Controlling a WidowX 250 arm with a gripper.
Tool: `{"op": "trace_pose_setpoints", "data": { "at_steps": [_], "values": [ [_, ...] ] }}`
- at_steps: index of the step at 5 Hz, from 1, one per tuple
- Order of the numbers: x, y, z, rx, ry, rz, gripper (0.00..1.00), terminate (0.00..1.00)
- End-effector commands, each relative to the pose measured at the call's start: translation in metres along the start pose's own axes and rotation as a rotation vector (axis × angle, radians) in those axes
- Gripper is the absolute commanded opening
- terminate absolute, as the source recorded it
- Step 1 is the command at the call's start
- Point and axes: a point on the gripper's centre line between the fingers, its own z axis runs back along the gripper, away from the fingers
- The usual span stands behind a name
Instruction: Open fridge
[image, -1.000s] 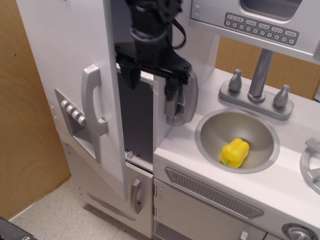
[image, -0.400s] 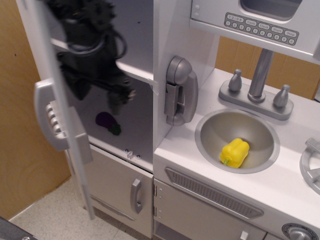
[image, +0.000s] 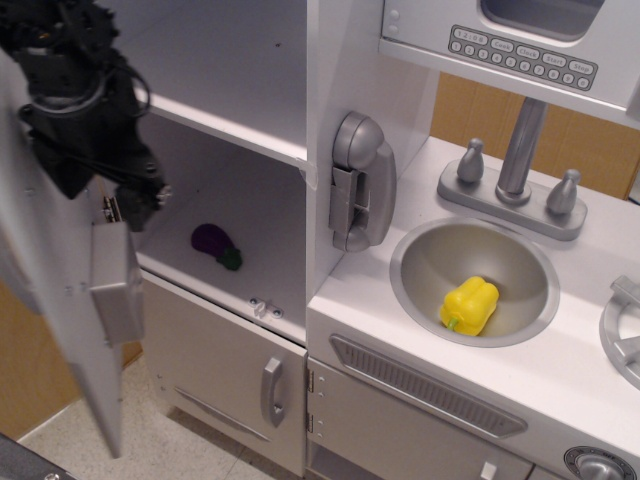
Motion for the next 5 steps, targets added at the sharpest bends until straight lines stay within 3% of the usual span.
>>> {"op": "trace_pose_setpoints", "data": {
  "at_steps": [1, 2, 3, 4, 5],
  "values": [
    [0.056, 0.060, 0.007, 0.071, -0.058, 0.180, 1.00, 0.00],
    [0.070, 0.077, 0.001, 0.099, -0.061, 0.230, 1.00, 0.00],
    [0.081, 0.083, -0.004, 0.118, -0.023, 0.234, 1.00, 0.00],
    [0.081, 0.083, -0.004, 0.118, -0.023, 0.234, 1.00, 0.00],
    [0.081, 0.083, -0.004, 0.118, -0.023, 0.234, 1.00, 1.00]
  ]
}}
